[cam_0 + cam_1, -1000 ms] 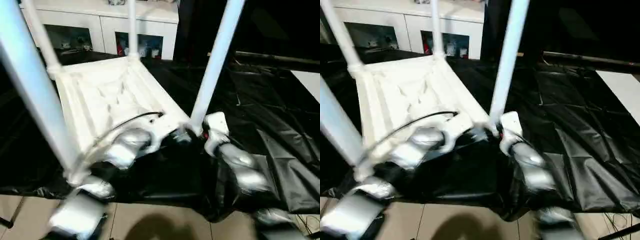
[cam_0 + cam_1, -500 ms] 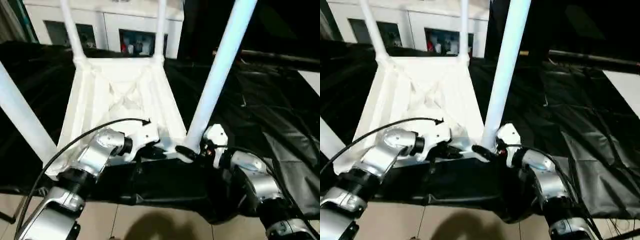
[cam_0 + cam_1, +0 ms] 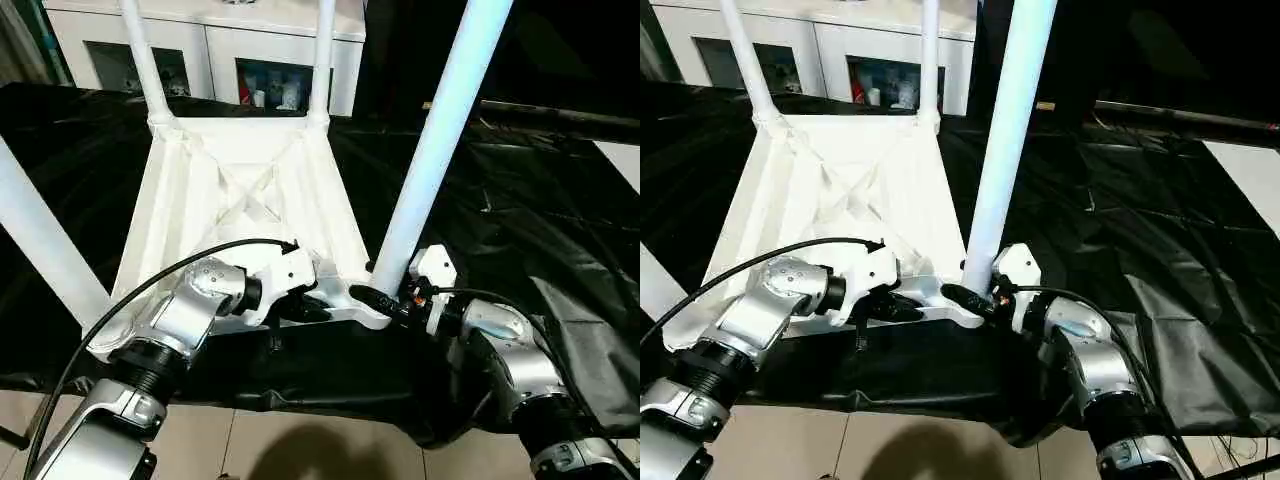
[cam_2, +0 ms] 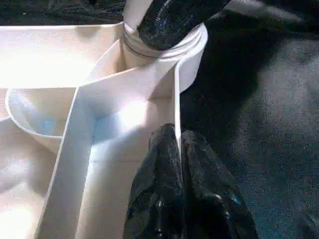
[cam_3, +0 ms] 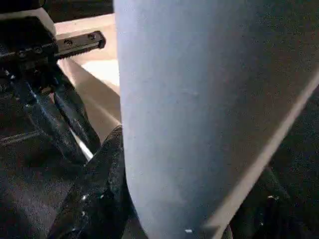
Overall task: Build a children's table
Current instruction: Rotate leg to tighten
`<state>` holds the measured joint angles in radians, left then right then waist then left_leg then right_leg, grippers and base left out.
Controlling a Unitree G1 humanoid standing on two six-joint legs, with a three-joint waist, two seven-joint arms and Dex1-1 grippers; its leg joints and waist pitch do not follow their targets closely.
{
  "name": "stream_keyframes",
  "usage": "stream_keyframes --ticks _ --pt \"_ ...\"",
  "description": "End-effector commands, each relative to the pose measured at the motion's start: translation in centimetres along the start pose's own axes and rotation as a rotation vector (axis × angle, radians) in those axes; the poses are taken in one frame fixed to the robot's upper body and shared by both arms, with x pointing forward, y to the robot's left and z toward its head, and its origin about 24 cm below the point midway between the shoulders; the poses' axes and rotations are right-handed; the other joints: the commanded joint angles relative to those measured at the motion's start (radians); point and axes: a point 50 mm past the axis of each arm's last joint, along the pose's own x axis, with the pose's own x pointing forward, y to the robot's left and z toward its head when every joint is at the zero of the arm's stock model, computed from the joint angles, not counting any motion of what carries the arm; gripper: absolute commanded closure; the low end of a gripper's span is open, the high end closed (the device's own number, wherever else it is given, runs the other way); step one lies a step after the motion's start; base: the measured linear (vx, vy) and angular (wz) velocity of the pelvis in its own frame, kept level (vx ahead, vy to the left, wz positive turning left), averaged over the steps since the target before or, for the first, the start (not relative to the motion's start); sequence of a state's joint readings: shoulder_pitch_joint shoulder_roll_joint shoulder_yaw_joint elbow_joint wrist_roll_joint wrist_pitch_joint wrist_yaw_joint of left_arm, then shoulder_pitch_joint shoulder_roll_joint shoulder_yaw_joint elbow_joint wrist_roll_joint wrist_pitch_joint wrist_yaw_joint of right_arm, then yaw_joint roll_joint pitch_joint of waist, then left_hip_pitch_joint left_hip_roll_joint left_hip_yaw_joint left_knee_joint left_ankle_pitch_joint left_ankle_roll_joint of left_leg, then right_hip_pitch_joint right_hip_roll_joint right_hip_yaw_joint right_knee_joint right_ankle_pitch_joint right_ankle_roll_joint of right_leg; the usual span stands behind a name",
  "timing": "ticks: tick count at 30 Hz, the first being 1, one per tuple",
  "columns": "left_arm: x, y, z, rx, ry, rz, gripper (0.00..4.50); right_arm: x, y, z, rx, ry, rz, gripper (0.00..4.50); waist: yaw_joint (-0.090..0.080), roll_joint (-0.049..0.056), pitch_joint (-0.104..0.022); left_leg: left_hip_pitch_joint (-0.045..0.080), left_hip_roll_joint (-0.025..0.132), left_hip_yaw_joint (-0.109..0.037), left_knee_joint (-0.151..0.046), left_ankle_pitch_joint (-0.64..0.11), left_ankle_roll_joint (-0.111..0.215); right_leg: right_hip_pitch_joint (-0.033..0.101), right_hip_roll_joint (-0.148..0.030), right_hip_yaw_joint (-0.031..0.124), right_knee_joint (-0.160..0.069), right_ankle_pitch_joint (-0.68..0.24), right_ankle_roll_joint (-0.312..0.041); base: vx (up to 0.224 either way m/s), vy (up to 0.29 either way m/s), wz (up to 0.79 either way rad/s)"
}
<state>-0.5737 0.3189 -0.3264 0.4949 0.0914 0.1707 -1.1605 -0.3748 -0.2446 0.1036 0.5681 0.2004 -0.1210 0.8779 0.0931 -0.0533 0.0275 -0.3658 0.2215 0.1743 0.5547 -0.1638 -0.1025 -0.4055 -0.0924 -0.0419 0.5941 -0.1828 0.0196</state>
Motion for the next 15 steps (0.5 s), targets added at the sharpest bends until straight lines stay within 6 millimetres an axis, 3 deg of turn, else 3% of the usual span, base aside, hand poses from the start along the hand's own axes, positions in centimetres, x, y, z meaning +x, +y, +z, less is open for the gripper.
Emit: stream_keyframes --ticks 1,5,10,11,12,13,14,15 --pt "2.0 -1.4 -0.8 -0.057 -0.003 -0.053 4.5 -0.3 -0.1 -0.8 0.031 0.028 -0.049 2.5 0.0 -0.004 -0.044 0.006 0.004 0.012 -0.06 -0.244 0.045 0.044 -0.031 0.023 -0.062 -0.174 -0.204 0.0 0.0 0.0" --pt "2.8 -0.9 -0.5 -0.074 0.002 0.005 4.5 0.0 -0.2 -1.3 0.069 0.031 -0.129 2.52 0.0 -0.004 -0.041 0.014 0.004 0.013 -0.063 -0.302 0.026 0.036 -0.031 0.026 -0.074 -0.265 -0.183 0.0 0.0 0.0" --pt "5.3 0.4 1.1 -0.139 0.015 0.186 4.5 0.8 -1.6 -2.5 0.134 0.094 -0.479 2.53 -0.004 0.001 -0.037 0.016 0.0 0.008 -0.066 -0.36 -0.01 0.028 -0.034 0.024 -0.089 -0.401 -0.137 0.0 0.0 0.0" --pt "5.4 0.5 1.2 -0.143 0.016 0.194 4.5 0.9 -1.6 -2.6 0.136 0.097 -0.494 2.53 -0.006 -0.003 -0.037 0.017 -0.002 0.009 -0.066 -0.368 -0.01 0.026 -0.032 0.024 -0.093 -0.417 -0.13 0.0 0.0 0.0" --pt "5.8 0.6 1.4 -0.155 0.02 0.228 4.5 1.0 -1.8 -2.7 0.146 0.11 -0.547 2.53 -0.007 -0.003 -0.038 0.012 -0.003 0.006 -0.066 -0.368 -0.008 0.03 -0.034 0.023 -0.093 -0.433 -0.119 0.0 0.0 0.0" --pt "6.1 0.8 1.6 -0.164 0.025 0.255 4.5 1.2 -1.9 -2.8 0.155 0.12 -0.583 2.53 -0.006 0.002 -0.04 0.01 -0.002 0.004 -0.068 -0.359 -0.01 0.032 -0.035 0.023 -0.092 -0.425 -0.116 0.0 0.0 0.0" --pt "6.9 1.1 2.2 -0.18 0.035 0.318 4.5 1.6 -2.2 -3.0 0.148 0.169 -0.696 2.53 -0.009 0.0 -0.042 0.013 -0.005 0.006 -0.065 -0.354 -0.017 0.026 -0.03 0.024 -0.091 -0.403 -0.113 0.0 0.0 0.0" --pt "7.2 1.2 2.4 -0.185 0.034 0.345 4.5 2.0 -2.2 -3.0 0.151 0.185 -0.731 2.53 -0.01 0.002 -0.043 0.01 -0.006 0.004 -0.066 -0.346 -0.02 0.03 -0.029 0.023 -0.089 -0.379 -0.112 0.0 0.0 0.0"
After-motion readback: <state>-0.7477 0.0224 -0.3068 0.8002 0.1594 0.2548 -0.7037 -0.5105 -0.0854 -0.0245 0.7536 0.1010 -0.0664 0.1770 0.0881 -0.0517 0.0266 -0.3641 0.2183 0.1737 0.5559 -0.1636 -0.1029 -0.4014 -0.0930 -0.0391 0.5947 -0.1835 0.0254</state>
